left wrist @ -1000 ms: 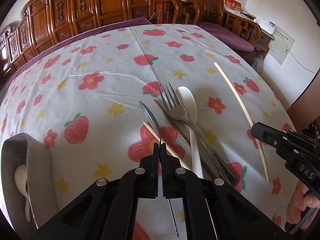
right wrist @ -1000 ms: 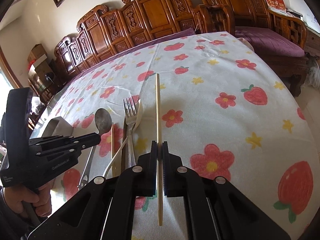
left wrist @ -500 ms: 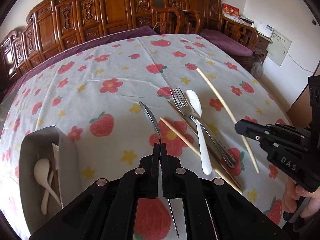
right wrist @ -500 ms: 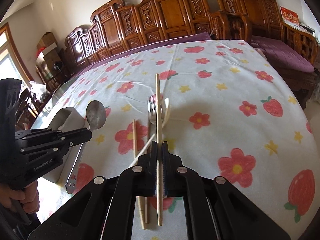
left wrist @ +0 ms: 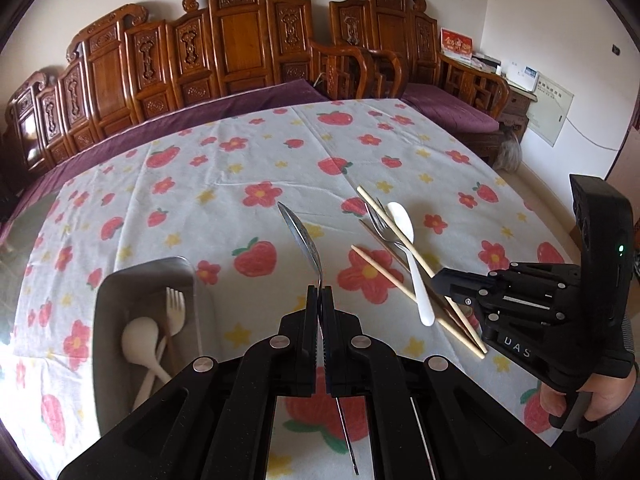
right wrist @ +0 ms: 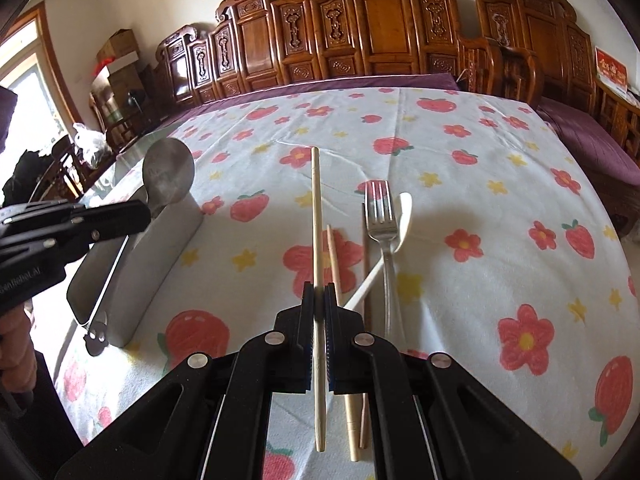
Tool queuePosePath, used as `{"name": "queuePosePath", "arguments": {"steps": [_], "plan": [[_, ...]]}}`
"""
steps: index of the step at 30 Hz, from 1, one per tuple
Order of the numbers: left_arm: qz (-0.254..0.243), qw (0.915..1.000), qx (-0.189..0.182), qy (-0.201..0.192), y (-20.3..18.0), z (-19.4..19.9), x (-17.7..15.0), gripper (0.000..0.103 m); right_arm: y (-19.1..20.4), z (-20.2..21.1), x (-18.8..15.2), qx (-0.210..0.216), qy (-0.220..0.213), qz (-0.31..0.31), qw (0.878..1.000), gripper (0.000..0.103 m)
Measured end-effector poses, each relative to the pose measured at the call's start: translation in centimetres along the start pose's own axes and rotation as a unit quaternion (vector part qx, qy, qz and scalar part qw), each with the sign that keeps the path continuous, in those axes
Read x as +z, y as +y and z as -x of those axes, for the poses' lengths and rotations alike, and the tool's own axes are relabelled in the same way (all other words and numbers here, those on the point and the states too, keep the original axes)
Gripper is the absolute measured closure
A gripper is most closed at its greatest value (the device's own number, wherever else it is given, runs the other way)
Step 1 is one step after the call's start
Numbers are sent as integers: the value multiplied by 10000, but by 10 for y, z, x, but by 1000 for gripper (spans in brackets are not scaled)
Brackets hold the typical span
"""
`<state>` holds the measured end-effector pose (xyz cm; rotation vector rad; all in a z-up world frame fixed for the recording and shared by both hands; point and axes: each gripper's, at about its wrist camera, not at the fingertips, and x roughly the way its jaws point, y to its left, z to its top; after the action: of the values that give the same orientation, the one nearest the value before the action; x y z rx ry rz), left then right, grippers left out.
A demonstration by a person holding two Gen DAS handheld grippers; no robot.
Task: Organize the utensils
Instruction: 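Carry the silver spoon into the tray and open the left gripper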
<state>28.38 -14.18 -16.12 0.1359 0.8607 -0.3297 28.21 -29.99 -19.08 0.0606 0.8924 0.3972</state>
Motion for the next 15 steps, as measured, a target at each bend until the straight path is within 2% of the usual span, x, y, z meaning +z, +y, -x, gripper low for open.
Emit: {"name": "queuePosePath", "arguments": {"steps": [15], "plan": [[159, 9995, 266, -88, 49, 22, -11, 102, 49, 11, -3, 187, -87, 573, 9981, 97]]}}
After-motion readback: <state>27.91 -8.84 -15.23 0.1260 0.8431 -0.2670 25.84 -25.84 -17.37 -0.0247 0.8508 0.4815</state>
